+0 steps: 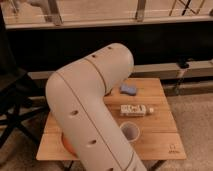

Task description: Place the eraser in the ceramic cup

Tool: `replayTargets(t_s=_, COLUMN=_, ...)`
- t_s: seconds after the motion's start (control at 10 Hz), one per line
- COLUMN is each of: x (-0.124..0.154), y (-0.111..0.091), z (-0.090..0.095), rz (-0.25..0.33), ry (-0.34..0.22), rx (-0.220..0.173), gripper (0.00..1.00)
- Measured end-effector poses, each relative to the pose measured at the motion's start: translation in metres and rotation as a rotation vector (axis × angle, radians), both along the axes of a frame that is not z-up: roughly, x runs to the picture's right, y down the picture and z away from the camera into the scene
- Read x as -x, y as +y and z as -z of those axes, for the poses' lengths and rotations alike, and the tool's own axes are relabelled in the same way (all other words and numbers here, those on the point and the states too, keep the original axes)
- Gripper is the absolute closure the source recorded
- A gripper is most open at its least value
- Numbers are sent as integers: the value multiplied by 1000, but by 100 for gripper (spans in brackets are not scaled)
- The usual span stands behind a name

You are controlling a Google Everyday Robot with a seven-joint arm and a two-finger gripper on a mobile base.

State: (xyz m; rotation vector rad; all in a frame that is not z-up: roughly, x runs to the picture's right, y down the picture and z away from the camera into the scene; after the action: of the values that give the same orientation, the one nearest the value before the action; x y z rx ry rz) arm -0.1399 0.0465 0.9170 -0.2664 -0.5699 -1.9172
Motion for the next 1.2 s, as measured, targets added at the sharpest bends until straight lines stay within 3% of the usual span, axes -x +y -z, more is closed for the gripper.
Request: replayTargets(t_s=1.2, x=10, y=-17, z=-52, rz=-72, ry=-15, rx=-129, gripper=20)
